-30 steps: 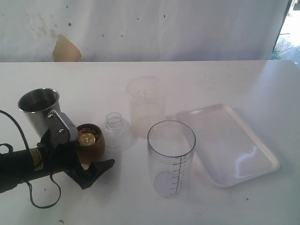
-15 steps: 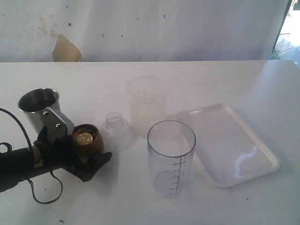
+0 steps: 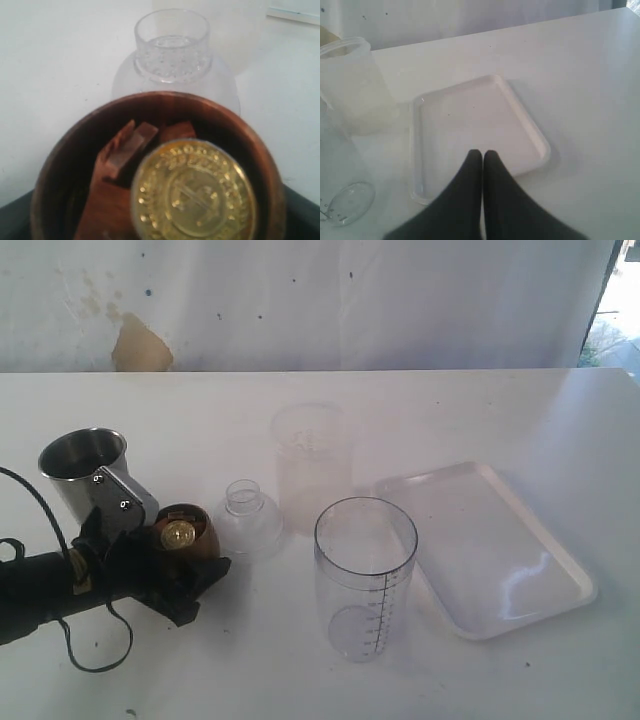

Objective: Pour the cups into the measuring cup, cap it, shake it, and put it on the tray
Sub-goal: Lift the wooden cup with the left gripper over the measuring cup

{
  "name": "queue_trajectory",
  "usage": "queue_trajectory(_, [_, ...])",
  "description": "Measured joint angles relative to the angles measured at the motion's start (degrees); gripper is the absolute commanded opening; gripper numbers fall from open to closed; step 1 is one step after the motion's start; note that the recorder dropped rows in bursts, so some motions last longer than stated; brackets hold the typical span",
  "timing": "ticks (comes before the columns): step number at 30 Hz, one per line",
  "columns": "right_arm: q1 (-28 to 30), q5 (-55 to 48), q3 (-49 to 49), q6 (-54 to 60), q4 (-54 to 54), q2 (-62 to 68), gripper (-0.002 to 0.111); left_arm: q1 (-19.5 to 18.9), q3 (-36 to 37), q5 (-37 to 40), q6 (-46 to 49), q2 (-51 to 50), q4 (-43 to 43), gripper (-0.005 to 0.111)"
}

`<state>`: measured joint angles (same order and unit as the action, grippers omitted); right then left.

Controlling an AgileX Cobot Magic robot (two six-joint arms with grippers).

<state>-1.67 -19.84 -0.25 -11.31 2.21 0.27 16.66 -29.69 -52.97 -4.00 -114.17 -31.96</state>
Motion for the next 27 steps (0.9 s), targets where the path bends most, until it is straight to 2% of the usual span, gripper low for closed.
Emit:
queue_trajectory(6, [0.0, 0.0, 0.0, 0.0, 0.0, 0.0, 0.000, 0.0, 0.1, 4.3, -3.1, 3.4, -1.0, 0.000])
queue_trajectory(14, [0.0, 0.0, 0.0, 0.0, 0.0, 0.0, 0.000, 0.0, 0.2, 5.6, -10.7, 12.5, -2.1, 0.000])
queue_trajectory(18, [0.0, 0.0, 0.0, 0.0, 0.0, 0.0, 0.000, 0.0, -0.2, 9.9, -14.1, 17.6, -2.3, 0.000])
queue_trajectory(20, [0.0, 0.0, 0.0, 0.0, 0.0, 0.0, 0.000, 0.0, -2.4, 13.6, -19.5, 20.7, -5.8, 0.000])
queue_trajectory(23, [0.0, 0.0, 0.0, 0.0, 0.0, 0.0, 0.000, 0.4, -9.2, 17.2, -34.9, 23.9, -17.2, 0.000])
queue_trajectory(24, [0.0, 0.0, 0.0, 0.0, 0.0, 0.0, 0.000, 0.9, -10.5, 18.1, -37.1, 24.1, -19.0, 0.000])
queue_trajectory(26, [0.0, 0.0, 0.0, 0.0, 0.0, 0.0, 0.000, 4.3, -14.7, 22.0, -43.0, 24.4, -24.7, 0.000])
queue_trajectory(27, [0.0, 0.0, 0.0, 0.0, 0.0, 0.0, 0.000, 7.5, -17.1, 25.1, -45.6, 24.4, -28.2, 0.000])
